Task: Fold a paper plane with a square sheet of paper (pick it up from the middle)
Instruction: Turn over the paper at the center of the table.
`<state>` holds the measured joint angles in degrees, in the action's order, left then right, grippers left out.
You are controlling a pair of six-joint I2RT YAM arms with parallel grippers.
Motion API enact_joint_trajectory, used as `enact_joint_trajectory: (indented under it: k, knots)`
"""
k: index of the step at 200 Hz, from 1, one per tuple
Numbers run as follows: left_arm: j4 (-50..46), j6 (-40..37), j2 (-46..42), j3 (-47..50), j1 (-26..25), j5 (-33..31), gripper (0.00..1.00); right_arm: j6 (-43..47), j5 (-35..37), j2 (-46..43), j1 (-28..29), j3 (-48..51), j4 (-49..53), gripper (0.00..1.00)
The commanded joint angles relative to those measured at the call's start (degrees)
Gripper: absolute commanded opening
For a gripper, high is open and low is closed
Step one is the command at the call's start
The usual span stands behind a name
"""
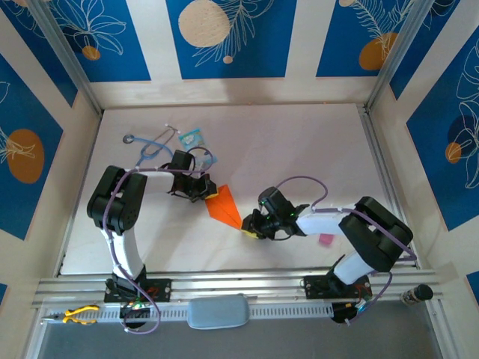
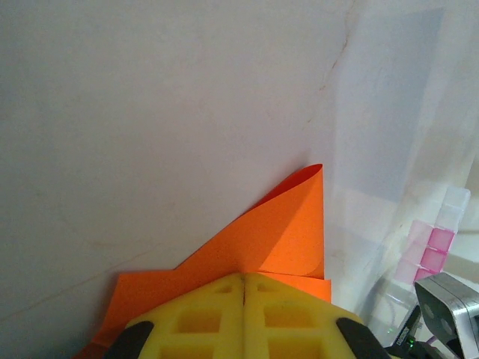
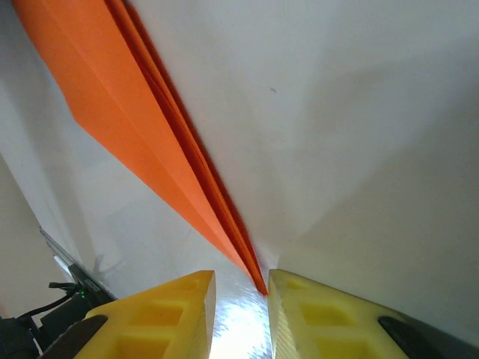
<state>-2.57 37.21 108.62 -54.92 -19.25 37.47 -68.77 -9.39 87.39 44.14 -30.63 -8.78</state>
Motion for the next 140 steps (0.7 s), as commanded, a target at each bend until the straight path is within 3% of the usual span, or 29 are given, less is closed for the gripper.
enact_joint_trajectory:
  k: [1,140]
  knots:
    - [-0.69,0.31,0.71,0.52,0.83,-1.0,0.0,-0.71,0.6,0.67,0.18,-0.41,-4.32,0.25]
    - [-1.2,0.24,0.99,-0.29,0.87,-0.43,0.0,0.81,-0.73,3.21,-1.66,0.0,-10.67,0.24]
